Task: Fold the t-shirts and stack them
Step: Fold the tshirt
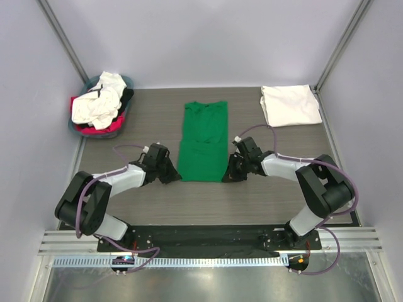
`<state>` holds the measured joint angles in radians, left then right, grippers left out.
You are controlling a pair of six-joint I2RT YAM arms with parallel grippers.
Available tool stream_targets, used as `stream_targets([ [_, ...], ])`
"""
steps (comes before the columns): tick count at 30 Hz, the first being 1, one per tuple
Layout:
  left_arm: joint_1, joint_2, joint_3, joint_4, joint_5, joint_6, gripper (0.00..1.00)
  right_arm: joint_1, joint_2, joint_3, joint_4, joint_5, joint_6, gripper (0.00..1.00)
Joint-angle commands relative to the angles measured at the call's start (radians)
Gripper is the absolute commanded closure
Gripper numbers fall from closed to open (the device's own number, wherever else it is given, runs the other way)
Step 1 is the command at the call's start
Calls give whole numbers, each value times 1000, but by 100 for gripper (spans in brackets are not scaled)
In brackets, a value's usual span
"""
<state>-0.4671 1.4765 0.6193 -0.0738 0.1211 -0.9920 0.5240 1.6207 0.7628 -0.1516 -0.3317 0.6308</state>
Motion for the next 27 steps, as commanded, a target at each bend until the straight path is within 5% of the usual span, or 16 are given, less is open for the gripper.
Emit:
stream_targets([
  [1, -36, -80, -20, -118, -38, -14, 100, -1, -85, -42, -106, 30, -13, 99],
  [11, -235, -430, -15, -383, -107, -160, 100, 42, -455, -132, -296, -32, 73, 99],
  [16, -427, -583, 77, -622, -283, -262, 100, 157, -651, -103, -446, 28, 167, 99],
  [21, -499, -596, 216, -797, -353, -274, 100, 197, -683, 56, -629, 153, 172, 99],
  [27, -486, -500, 397, -896, -486, -183, 98, 183, -533, 308, -792, 307, 26, 99],
])
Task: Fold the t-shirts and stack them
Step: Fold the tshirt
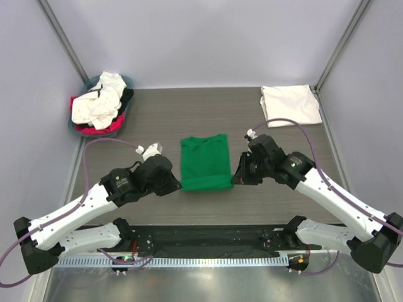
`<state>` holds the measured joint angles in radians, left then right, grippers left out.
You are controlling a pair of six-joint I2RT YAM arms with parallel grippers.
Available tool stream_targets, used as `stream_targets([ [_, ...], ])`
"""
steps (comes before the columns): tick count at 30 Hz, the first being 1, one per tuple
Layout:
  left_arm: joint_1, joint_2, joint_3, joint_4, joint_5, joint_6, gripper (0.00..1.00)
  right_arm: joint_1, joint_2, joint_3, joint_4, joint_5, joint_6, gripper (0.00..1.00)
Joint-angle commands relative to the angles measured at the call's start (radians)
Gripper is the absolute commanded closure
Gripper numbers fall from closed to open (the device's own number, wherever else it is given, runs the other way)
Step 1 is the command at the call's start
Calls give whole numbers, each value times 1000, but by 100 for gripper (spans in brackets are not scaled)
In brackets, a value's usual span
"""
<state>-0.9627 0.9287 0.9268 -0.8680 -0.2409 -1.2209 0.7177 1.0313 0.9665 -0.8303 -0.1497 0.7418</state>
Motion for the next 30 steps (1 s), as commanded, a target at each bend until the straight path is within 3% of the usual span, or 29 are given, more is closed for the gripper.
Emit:
stream_targets([
  [1, 19, 65, 110, -108, -130, 60, 98, -23, 81, 129, -122, 139, -102, 99],
  [7, 151, 202, 240, -105, -88, 205, 97, -126, 248, 285, -138, 131, -206, 99],
  [18, 461, 441, 316, 46, 236, 353, 96, -248, 518, 492, -139, 65, -303, 99],
  [25, 565, 695, 504, 38, 342, 420, 96, -300, 700, 636, -138, 38, -337, 99],
  [30, 633, 966, 717, -8, 390, 463, 93, -336, 902, 805, -138, 7, -354, 99],
])
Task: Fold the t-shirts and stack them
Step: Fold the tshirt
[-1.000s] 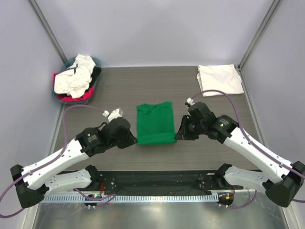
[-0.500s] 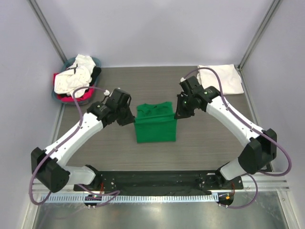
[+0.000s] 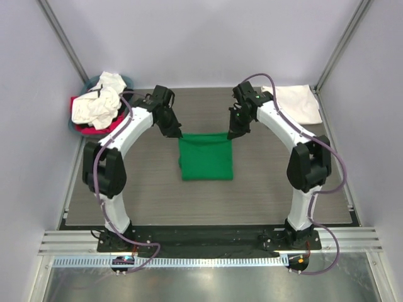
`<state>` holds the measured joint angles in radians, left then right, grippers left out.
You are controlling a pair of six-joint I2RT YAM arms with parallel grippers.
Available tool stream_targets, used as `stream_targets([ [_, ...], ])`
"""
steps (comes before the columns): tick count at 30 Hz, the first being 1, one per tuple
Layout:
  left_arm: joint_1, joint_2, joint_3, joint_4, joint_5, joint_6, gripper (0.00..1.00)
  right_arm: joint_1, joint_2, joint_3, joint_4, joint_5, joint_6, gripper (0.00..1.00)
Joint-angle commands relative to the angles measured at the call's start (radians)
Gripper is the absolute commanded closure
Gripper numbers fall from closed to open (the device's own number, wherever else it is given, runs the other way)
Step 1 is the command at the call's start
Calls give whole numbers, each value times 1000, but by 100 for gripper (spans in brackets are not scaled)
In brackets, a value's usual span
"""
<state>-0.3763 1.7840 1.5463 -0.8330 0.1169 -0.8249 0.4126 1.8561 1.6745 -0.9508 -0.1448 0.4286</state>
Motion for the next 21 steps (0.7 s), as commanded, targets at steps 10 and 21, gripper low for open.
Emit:
stream_targets([
  [10, 145, 514, 681, -357, 72, 159, 45, -81, 379, 581, -117, -33, -48, 30],
  [21, -55, -3, 82, -1, 48, 32, 53, 25, -95, -231, 354, -258, 108, 45],
])
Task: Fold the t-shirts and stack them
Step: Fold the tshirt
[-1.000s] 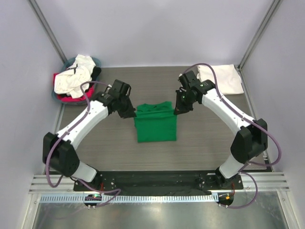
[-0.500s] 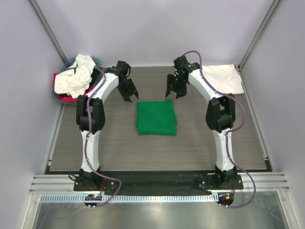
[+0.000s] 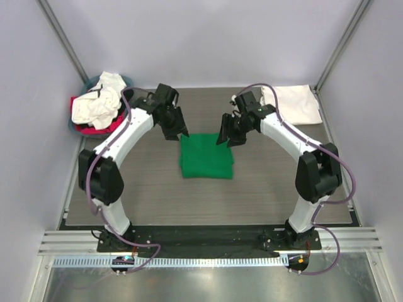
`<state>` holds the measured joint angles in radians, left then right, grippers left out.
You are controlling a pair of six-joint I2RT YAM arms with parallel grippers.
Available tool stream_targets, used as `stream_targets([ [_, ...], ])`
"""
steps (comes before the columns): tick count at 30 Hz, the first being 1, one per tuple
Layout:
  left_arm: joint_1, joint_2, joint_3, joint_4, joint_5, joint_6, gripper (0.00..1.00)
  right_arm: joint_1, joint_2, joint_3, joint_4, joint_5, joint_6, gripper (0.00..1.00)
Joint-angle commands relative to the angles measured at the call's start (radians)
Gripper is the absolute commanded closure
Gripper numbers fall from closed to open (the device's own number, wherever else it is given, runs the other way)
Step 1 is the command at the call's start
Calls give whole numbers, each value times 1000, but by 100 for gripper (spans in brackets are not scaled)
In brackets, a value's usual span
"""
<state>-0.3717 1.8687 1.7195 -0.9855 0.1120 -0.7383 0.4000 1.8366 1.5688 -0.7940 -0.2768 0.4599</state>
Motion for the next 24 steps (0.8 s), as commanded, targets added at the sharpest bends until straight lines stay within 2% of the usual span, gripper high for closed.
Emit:
stream_targets([
  [1, -94, -100, -166, 191, 76, -71, 55, 42, -88, -198, 222, -174, 89, 46],
  [4, -130, -109, -320, 353, 200, -137, 57, 57, -108, -334, 337, -240, 123, 50],
  [5, -128, -100, -412, 461, 233, -183, 58, 57, -102, -364, 399, -251, 126, 51],
  [8, -128, -33, -538, 599, 239, -205, 62, 54, -70, -470, 475, -211, 111, 58],
  [11, -127, 49, -584, 594, 227, -168, 66, 45, -8, -539, 504, -167, 85, 61],
  [14, -127, 87, -667, 585, 207, -136, 68, 45, -29, -636, 530, -145, 111, 61],
  [19, -128, 6, -739, 478, 26, -66, 68, 72, -160, -789, 550, -88, 172, 61],
  [24, -130, -69, -667, 242, -162, 7, 63, 115, -276, -811, 440, 34, 212, 61],
])
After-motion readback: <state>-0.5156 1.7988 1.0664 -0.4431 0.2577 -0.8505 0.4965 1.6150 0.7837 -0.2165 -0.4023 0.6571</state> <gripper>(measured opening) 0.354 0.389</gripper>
